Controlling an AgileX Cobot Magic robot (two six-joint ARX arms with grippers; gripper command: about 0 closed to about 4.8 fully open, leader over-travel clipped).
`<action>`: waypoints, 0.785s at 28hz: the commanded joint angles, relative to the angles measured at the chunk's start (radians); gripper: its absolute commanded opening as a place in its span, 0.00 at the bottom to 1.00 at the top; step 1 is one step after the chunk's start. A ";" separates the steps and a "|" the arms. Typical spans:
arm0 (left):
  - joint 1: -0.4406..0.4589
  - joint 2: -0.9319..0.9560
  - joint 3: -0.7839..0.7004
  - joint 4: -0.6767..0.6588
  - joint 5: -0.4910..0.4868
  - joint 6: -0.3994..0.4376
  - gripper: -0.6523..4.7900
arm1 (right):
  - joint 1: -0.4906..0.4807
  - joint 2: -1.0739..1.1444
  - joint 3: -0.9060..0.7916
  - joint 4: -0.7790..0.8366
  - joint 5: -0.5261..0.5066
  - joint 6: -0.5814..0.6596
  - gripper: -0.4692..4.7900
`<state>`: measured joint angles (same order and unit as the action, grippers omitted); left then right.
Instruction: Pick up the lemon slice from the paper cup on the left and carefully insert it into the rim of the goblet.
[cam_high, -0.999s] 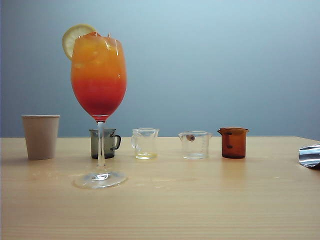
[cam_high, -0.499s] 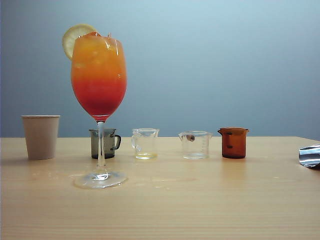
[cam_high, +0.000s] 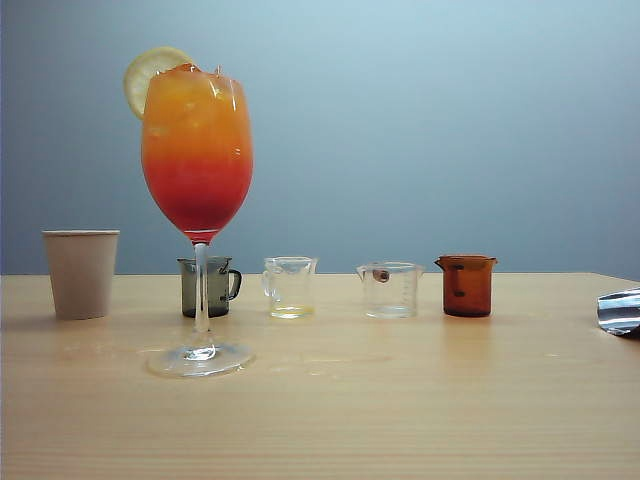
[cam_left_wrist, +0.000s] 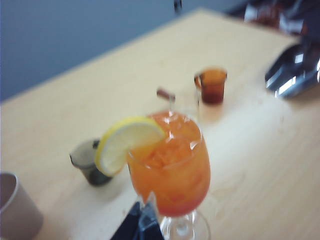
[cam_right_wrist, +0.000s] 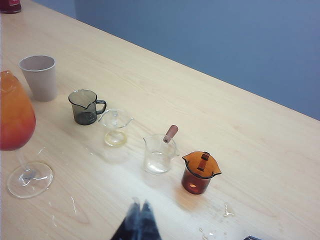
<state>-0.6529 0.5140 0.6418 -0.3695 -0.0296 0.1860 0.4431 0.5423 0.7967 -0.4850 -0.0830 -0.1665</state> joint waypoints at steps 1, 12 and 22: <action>0.001 -0.069 -0.082 0.142 -0.001 0.000 0.11 | 0.000 -0.001 0.003 0.014 0.002 0.002 0.09; 0.001 -0.251 -0.332 0.362 -0.023 -0.013 0.11 | 0.000 0.000 0.003 0.014 0.002 0.002 0.09; 0.209 -0.487 -0.474 0.363 -0.015 -0.072 0.11 | 0.001 0.000 0.004 0.011 0.003 0.002 0.09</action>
<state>-0.4740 0.0410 0.1722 -0.0193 -0.0895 0.1181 0.4438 0.5426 0.7967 -0.4873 -0.0799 -0.1665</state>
